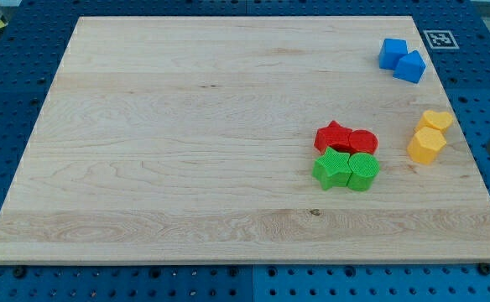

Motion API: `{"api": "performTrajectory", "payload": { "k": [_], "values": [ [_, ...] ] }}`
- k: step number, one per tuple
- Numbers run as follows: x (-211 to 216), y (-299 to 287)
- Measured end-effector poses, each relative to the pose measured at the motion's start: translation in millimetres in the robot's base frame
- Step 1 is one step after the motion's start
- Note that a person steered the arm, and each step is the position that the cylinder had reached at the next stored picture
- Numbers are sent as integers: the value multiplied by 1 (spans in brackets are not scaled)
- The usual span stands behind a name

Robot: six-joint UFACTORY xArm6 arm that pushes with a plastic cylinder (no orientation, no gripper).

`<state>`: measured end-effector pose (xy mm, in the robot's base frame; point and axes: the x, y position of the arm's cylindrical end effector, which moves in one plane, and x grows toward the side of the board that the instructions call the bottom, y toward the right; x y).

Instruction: Move the yellow hexagon top right to the red star

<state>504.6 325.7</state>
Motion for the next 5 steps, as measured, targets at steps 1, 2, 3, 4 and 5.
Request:
{"api": "performTrajectory", "payload": {
  "k": [1,2,3,4,5],
  "values": [
    [13,-37],
    [3,-68],
    [-11,-75],
    [-26,-88],
    [-29,-102]
  ]
}}
